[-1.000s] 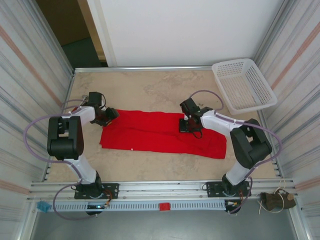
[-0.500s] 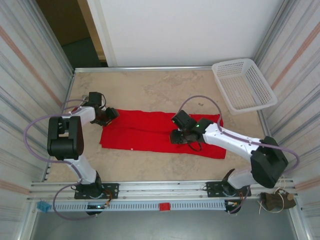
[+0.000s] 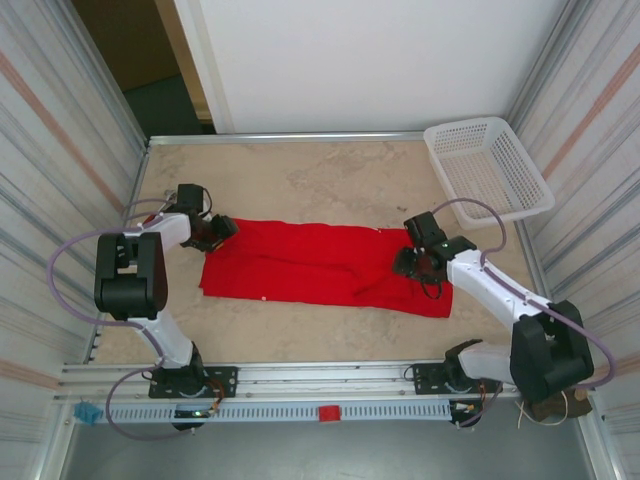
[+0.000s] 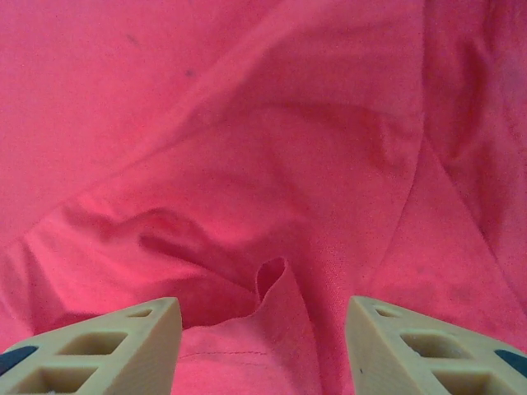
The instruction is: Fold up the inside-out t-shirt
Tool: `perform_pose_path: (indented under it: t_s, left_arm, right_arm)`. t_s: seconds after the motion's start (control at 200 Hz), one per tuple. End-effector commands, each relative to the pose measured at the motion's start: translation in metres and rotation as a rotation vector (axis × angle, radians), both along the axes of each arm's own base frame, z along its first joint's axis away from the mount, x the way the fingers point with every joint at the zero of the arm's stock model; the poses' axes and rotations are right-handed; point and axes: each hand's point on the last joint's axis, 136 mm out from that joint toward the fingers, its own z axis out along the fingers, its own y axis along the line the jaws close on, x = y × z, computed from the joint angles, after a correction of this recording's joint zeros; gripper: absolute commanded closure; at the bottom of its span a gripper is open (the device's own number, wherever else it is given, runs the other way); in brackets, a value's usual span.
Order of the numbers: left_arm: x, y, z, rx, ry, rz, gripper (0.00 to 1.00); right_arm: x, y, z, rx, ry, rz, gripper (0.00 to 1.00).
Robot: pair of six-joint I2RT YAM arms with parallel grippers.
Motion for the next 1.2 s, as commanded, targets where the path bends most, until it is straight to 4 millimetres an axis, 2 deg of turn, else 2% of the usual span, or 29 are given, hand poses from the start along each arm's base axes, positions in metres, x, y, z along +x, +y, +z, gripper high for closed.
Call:
perform_pose_path:
  t_s: [0.0,0.125,0.175,0.245,0.306,0.466,0.561,0.606,0.651,0.721,0.837,0.927,1.032,1.192]
  left_arm:
    - [0.000,0.005,0.007,0.009,-0.012,0.007,0.50]
    - [-0.001,0.005,0.006,0.009,-0.008,0.007,0.50]
    - [-0.001,0.005,0.005,0.010,-0.005,0.007,0.50]
    - [-0.001,0.005,0.004,0.010,-0.004,0.007,0.50]
    - [-0.001,0.004,0.005,0.007,-0.006,0.008,0.50]
    - [-0.001,0.004,0.007,0.006,-0.010,0.009,0.50]
    - [0.001,0.004,0.011,0.006,-0.018,0.005,0.50]
    - [0.002,0.004,0.014,0.005,-0.024,0.002,0.50]
    - [0.005,0.004,0.019,0.007,-0.033,-0.001,0.50]
    - [0.010,0.003,0.030,-0.004,-0.056,-0.011,0.50]
    - [0.022,0.000,0.057,-0.038,-0.109,-0.039,0.50]
    - [0.031,0.004,0.078,-0.041,-0.147,-0.055,0.48]
    - [0.037,0.019,0.087,-0.013,-0.149,-0.046,0.47]
    - [0.036,0.037,0.071,0.002,-0.097,-0.043,0.47]
  right_arm:
    - [-0.007,0.005,-0.017,0.028,0.042,0.030,0.48]
    - [-0.010,0.007,-0.029,0.042,0.057,0.032,0.54]
    - [-0.011,0.008,-0.031,0.047,0.062,0.036,0.65]
    - [-0.016,0.009,-0.030,0.057,0.067,0.044,0.87]
    - [-0.022,0.007,-0.028,0.066,0.072,0.041,1.00]
    - [-0.049,0.007,-0.018,0.114,0.064,0.033,0.99]
    - [-0.059,0.004,-0.006,0.144,0.036,0.011,0.69]
    - [-0.055,-0.001,0.010,0.158,-0.035,-0.006,0.57]
    - [-0.047,-0.009,0.025,0.157,-0.090,-0.035,0.51]
    - [-0.031,-0.027,0.048,0.145,-0.156,-0.096,0.50]
    - [0.003,-0.060,0.070,0.113,-0.181,-0.210,0.50]
    - [0.035,-0.082,0.072,0.066,-0.162,-0.265,0.50]
    - [0.067,-0.096,0.056,0.040,-0.097,-0.291,0.52]
    - [0.093,-0.096,0.019,0.054,-0.018,-0.284,0.52]
